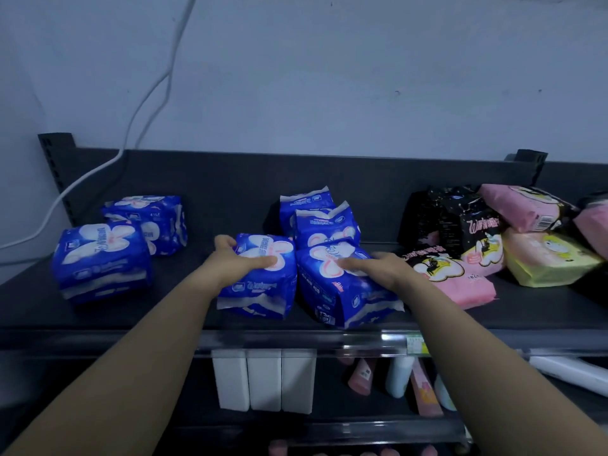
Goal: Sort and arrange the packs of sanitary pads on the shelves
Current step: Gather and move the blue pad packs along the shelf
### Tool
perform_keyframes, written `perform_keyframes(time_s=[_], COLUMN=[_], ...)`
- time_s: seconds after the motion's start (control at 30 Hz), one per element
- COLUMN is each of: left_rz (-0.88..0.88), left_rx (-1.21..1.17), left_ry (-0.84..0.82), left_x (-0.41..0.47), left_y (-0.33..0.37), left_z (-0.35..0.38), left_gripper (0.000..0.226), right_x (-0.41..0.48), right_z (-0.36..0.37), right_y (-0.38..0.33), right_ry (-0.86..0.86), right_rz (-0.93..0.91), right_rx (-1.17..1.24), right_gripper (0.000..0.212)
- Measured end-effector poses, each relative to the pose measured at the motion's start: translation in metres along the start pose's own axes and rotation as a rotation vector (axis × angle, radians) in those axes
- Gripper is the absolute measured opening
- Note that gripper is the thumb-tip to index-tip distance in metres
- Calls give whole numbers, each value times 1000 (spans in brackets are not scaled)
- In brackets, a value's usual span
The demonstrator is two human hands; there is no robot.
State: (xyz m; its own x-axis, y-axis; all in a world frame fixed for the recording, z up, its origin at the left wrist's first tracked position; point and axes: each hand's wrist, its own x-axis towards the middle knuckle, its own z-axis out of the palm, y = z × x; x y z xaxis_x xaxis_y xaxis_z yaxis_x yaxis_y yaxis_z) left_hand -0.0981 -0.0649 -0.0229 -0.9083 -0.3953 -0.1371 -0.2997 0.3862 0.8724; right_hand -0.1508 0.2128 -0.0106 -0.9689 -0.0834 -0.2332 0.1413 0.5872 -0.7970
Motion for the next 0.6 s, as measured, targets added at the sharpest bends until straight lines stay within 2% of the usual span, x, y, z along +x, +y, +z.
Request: perform_keyframes(time_s=[0.07, 0.1, 0.2, 0.27, 0.5, 0.6], left_rz=[16, 9, -25, -18, 48, 82], left_rx=[-152, -233, -452, -517, -583, -560], left_ry=[-14, -24, -35, 16, 299, 430], left_x=[-7, -11, -26, -34, -69, -91], left_y=[-5, -7, -13, -15, -8, -10], left_z=[9, 13, 20, 23, 25, 23], left_gripper=[118, 115, 81, 77, 118, 124], right_x=[-2, -2, -3, -3, -10, -21], right_z=[2, 2, 2, 3, 1, -1], right_y=[7, 11, 19, 19, 1, -5], right_ry=[-3, -12, -70, -99, -177, -230], right_rz=[-30, -40, -65, -82, -236, -310], right_rx=[136, 208, 345, 376, 456, 461], right_gripper=[64, 62, 61, 65, 86, 91])
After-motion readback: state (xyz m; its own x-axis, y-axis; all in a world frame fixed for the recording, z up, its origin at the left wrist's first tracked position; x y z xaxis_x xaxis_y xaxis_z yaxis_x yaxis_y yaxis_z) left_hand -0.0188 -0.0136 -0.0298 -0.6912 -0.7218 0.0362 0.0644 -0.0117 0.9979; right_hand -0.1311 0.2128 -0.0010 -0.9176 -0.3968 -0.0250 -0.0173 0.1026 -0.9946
